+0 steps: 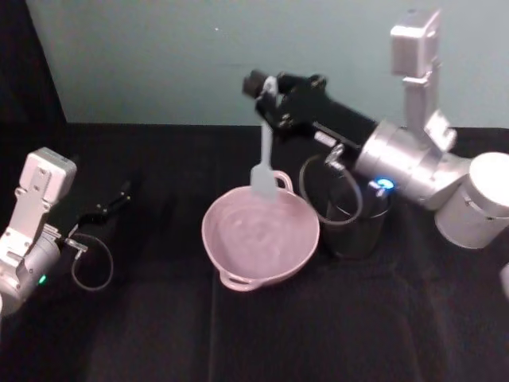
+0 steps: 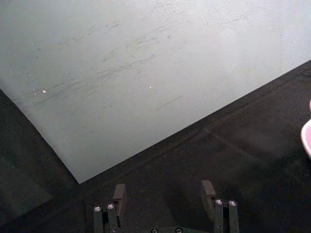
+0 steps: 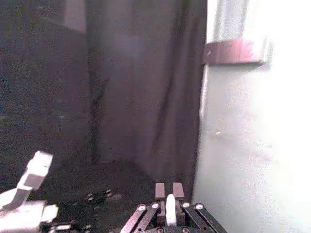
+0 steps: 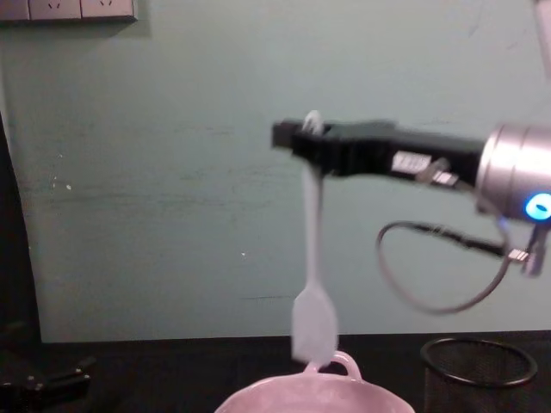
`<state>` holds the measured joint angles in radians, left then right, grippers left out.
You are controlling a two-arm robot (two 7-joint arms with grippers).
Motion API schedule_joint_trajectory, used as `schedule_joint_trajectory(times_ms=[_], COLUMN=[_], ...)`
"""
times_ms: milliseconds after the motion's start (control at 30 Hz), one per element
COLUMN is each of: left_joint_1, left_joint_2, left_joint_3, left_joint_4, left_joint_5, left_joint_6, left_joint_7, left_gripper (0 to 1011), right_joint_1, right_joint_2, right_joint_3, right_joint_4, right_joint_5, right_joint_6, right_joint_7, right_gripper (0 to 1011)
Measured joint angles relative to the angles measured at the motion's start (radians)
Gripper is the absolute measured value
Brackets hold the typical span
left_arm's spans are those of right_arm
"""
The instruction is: Use the one hand to pick up the spoon and stir the clear water in the bowl.
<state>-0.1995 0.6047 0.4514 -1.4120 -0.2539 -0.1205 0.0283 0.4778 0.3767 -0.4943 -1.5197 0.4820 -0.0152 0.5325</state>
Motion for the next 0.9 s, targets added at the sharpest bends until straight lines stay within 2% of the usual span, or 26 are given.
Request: schedule_joint_trajectory(times_ms=[233,333,433,667,900], left_joint_1=[0.0,0.0,0.0,0.0,0.0], left_joint_2=[0.0,0.0,0.0,0.0,0.0], left_joint_3=[0.0,0.0,0.0,0.0,0.0], left_joint_4=[0.0,0.0,0.0,0.0,0.0], left_joint_5=[0.0,0.0,0.0,0.0,0.0], left_joint_6=[0.0,0.0,0.0,0.0,0.0], left_joint_7=[0.0,0.0,0.0,0.0,0.0], left_gripper=[1011,1011,1011,1011,1011], right_joint_1=[-0.045,-0.089,-0.121,-0.161,-0.172], right_joint_2=[0.07,0.107,0.131,0.15,0.138], right_joint_3=[0.08,0.131,0.165,0.2,0.202], right_joint_4=[-0.116,-0.165,-0.188,-0.19,-0.145], right_joint_5=[0.003,0.017,0.03,0.037,0.036], right_joint_6=[0.025,0.049,0.069,0.094,0.1], right_joint_7=[-0.063,-0.098,-0.118,-0.145,-0.151], right_gripper=[108,108,108,108,109])
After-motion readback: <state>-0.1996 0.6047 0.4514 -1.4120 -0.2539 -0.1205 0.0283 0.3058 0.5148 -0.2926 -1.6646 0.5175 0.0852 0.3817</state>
